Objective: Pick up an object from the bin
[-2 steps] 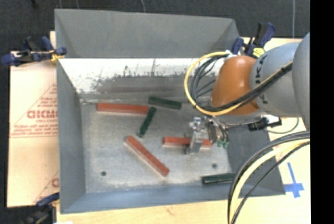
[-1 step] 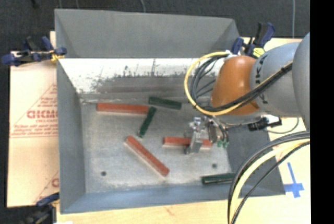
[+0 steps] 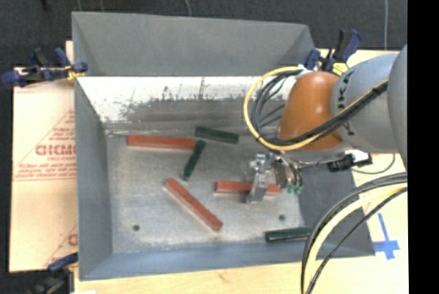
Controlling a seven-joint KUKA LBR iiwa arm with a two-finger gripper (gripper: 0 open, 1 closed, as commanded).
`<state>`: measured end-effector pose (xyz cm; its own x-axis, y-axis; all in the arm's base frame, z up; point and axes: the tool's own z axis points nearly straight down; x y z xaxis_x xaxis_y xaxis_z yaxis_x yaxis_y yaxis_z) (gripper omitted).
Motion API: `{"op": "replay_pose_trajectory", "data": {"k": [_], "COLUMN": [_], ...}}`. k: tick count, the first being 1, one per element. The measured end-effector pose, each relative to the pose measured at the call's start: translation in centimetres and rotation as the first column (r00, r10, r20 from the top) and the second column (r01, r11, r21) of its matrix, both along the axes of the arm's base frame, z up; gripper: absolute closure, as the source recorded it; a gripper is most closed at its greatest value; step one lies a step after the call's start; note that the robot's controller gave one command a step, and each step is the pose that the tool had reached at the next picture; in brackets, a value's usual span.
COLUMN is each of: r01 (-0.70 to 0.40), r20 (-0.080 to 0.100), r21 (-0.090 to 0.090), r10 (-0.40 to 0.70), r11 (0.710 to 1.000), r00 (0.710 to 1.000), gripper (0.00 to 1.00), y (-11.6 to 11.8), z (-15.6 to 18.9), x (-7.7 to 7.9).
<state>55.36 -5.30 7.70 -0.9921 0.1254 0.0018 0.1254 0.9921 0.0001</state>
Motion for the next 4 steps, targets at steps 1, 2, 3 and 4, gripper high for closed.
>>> {"op": "replay_pose_trajectory", "data": {"k": [1, 2, 3, 4], "r01": [-0.001, -0.002, -0.004, -0.006], "r20": [-0.005, 0.001, 0.003, 0.007], "r21": [0.002, 0.002, 0.002, 0.001], "r10": [0.001, 0.002, 0.004, 0.006], "r11": [1.0, 1.0, 1.0, 1.0], "r00": [1.0, 1.0, 1.0, 1.0], "gripper": [1.0, 1.0, 1.0, 1.0], "y": [0.0, 0.1, 0.1, 0.1], "z": [2.2, 4.5, 6.4, 8.0], "x": [-0.1, 0.0, 0.0, 0.1]}}
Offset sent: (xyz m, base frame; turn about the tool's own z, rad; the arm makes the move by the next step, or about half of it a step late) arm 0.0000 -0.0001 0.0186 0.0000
